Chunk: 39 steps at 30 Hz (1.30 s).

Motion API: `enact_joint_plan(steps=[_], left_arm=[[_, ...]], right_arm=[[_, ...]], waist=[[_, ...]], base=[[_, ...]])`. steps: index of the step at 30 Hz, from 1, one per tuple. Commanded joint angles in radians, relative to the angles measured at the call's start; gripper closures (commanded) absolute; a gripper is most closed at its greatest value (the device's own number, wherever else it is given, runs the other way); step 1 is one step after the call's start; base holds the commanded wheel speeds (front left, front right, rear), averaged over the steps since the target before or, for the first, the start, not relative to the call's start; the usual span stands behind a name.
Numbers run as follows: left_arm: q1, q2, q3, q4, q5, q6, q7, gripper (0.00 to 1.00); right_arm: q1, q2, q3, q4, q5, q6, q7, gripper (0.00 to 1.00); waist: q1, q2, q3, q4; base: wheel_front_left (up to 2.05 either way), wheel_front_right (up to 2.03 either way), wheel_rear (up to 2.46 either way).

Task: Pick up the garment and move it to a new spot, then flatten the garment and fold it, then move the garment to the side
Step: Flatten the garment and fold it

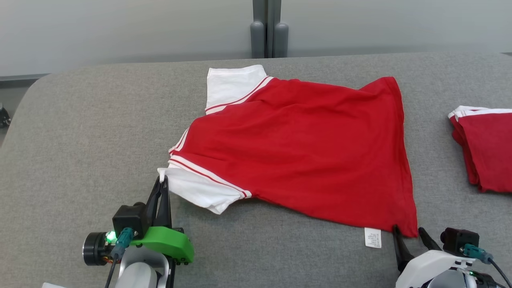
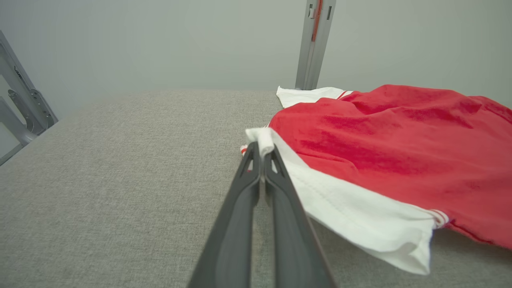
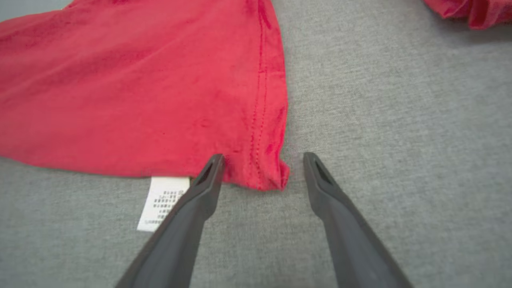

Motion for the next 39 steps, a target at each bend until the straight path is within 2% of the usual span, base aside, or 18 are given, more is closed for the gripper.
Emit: enact_joint_plan(steps=[1, 5, 6, 7, 8, 9, 15, 20, 24, 29, 34, 39], left_arm=[[0.014, 0.004, -0.001, -0.006, 0.011, 0.003, 0.000, 1.00], [0.019, 0.004, -0.002, -0.016, 0.011, 0.003, 0.000, 1.00], [0.020, 0.004, -0.002, -0.017, 0.012, 0.003, 0.000, 1.00], [0.022, 0.004, -0.003, -0.018, 0.012, 0.003, 0.000, 1.00], [0.022, 0.004, -0.003, -0.018, 0.011, 0.003, 0.000, 1.00], [0.021, 0.004, -0.004, -0.019, 0.011, 0.003, 0.000, 1.00], [0.022, 0.004, 0.007, -0.041, 0.004, 0.005, 0.000, 1.00], [-0.009, 0.004, 0.040, -0.115, -0.024, 0.004, 0.000, 1.00], [-0.051, 0.004, 0.063, -0.189, -0.054, -0.016, 0.000, 1.00], [-0.155, 0.004, 0.071, -0.294, -0.120, -0.042, 0.000, 1.00], [-0.267, 0.004, 0.079, -0.390, -0.103, -0.039, 0.000, 1.00], [-0.355, 0.004, 0.074, -0.479, -0.127, -0.029, 0.000, 1.00]], right_arm=[[-0.013, 0.000, 0.006, 0.010, 0.015, -0.001, 0.000, 0.00], [-0.023, 0.000, 0.025, 0.038, 0.048, -0.001, 0.003, 0.00], [-0.024, 0.000, 0.028, 0.042, 0.052, -0.001, 0.003, 0.22], [-0.027, 0.000, 0.032, 0.047, 0.059, -0.001, 0.002, 0.60], [-0.030, 0.000, 0.034, 0.051, 0.062, -0.001, -0.001, 0.87], [-0.033, 0.000, 0.039, 0.053, 0.063, -0.001, -0.003, 1.00], [-0.052, -0.001, 0.065, 0.026, 0.096, -0.001, -0.010, 1.00], [-0.091, -0.006, 0.080, -0.082, 0.096, -0.001, -0.013, 1.00], [-0.153, -0.053, 0.093, -0.204, 0.087, -0.001, 0.011, 1.00], [-0.267, -0.142, 0.127, -0.360, 0.094, -0.001, 0.064, 1.00], [-0.382, -0.216, 0.162, -0.477, 0.117, -0.001, 0.130, 1.00], [-0.463, -0.256, 0.202, -0.574, 0.140, -0.001, 0.200, 1.00]], waist=[[0.0000, 0.0000, -0.001, 0.004], [0.0000, 0.0000, -0.002, 0.008], [0.0000, 0.0000, -0.003, 0.008], [0.0000, 0.0000, -0.003, 0.008], [0.0000, 0.0000, -0.004, 0.009], [0.0000, 0.0000, -0.005, 0.009], [0.0000, 0.0000, -0.010, 0.010], [0.0000, 0.0000, -0.020, 0.008], [0.0000, 0.0000, -0.037, 0.003], [0.0000, 0.0000, -0.075, 0.000], [0.0000, 0.0000, -0.113, -0.008], [0.0000, 0.0000, -0.133, -0.020]], base=[[0.00, 0.00, 0.00], [0.00, 0.00, 0.00], [0.00, 0.00, 0.00], [0.00, 0.00, 0.00], [0.00, 0.00, 0.00], [0.00, 0.00, 0.00], [0.00, 0.00, 0.00], [0.00, 0.00, 0.00], [0.00, 0.00, 0.00], [0.00, 0.00, 0.00], [0.00, 0.00, 0.00], [0.00, 0.00, 0.00]])
